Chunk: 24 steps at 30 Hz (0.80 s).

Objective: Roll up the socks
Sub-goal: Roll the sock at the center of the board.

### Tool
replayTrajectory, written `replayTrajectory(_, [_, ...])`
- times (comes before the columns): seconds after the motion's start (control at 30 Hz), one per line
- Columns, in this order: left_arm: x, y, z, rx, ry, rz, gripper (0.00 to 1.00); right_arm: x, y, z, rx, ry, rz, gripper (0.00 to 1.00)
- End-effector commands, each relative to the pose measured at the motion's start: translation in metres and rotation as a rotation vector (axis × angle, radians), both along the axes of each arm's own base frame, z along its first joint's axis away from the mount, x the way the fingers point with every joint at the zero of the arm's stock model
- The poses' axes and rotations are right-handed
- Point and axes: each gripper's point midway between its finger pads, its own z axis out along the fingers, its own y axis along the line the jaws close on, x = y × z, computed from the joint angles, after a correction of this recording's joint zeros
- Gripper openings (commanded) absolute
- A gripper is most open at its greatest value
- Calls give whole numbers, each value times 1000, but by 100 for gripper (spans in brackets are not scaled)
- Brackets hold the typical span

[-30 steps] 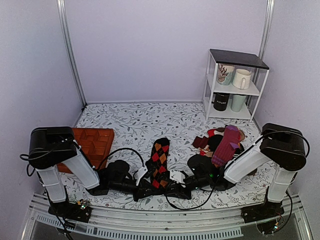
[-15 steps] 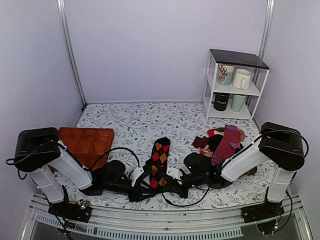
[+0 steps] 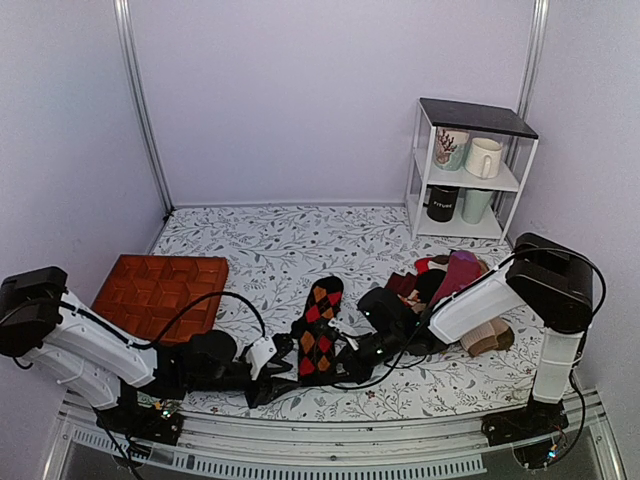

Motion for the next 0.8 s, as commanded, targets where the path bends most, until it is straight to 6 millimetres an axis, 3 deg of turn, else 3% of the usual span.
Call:
replayTrajectory(0.0, [1, -2, -10, 37, -66, -9, 43, -16, -29, -47, -212, 206, -54, 0])
replayTrajectory(0.33, [10, -30, -6, 25, -163, -42, 42, -14, -32, -60, -262, 233, -93, 0])
replayTrajectory(0.5, [6, -32, -10, 19, -147, -59, 40, -15, -33, -63, -269, 241, -94, 0])
replayTrajectory(0.77, [4, -31, -29, 32, -99, -50, 29, -17, -36, -68, -283, 248, -91, 0])
